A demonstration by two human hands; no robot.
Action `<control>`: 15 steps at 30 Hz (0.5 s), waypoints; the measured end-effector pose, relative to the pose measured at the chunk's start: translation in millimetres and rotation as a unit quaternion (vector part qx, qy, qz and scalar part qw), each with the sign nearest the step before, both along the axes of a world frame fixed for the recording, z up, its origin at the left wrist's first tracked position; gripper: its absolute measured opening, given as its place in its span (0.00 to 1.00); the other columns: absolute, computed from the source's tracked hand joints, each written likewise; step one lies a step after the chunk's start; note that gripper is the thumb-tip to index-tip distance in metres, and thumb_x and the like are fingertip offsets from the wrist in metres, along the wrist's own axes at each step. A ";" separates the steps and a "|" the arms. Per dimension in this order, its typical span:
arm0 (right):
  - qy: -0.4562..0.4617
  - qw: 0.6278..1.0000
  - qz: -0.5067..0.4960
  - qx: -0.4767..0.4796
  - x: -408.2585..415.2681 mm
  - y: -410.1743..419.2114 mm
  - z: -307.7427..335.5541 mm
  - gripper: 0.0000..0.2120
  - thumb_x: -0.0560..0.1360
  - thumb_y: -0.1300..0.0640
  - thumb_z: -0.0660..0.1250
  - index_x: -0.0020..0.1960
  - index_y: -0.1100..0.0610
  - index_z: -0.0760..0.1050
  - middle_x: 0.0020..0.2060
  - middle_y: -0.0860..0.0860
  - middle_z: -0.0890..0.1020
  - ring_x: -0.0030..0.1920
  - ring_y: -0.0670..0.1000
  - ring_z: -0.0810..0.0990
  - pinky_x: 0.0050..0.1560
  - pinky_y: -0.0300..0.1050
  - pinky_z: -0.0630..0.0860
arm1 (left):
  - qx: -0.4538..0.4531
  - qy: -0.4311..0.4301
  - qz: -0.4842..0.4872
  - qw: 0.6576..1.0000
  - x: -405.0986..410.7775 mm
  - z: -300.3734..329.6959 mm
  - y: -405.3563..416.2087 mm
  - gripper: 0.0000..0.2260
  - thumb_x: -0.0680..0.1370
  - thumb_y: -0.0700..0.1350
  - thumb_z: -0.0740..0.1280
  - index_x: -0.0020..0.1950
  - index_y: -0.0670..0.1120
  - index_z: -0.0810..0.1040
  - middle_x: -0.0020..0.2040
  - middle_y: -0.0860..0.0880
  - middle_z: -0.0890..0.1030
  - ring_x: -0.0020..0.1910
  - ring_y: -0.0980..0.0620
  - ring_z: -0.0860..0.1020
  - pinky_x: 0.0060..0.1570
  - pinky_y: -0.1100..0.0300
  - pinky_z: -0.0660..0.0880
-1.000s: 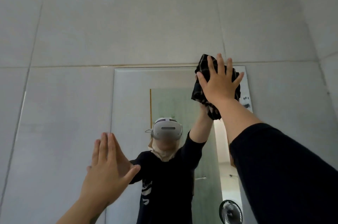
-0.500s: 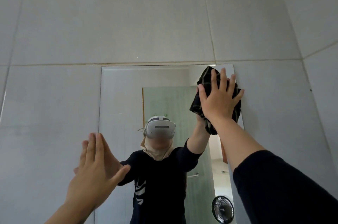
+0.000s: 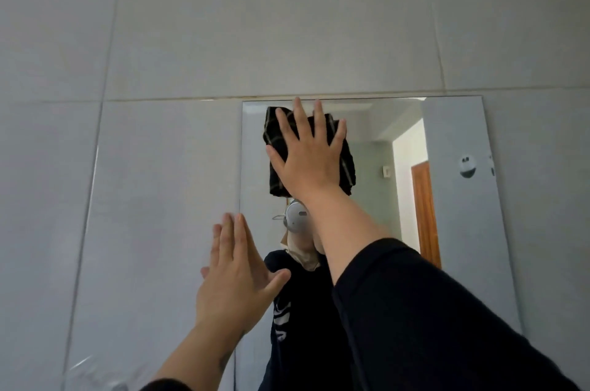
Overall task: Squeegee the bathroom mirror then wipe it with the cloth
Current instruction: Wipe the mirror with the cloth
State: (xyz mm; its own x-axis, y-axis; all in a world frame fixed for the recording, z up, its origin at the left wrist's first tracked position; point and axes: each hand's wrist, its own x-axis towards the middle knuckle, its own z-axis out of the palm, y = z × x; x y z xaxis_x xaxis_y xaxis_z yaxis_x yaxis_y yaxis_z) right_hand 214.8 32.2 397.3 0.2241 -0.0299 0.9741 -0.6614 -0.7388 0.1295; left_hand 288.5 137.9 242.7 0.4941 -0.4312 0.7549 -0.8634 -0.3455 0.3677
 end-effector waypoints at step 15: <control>0.107 0.991 -0.017 -0.075 -38.8 -30.1 -76.9 0.30 0.78 0.37 0.52 0.77 0.44 0.54 0.78 0.51 0.55 0.78 0.58 0.50 0.72 0.69 0.47 | -0.005 0.031 0.003 1.000 -12.8 -34.8 0.9 0.49 0.70 0.70 0.60 0.74 0.53 0.29 0.77 0.52 0.33 0.76 0.53 0.36 0.73 0.41 0.51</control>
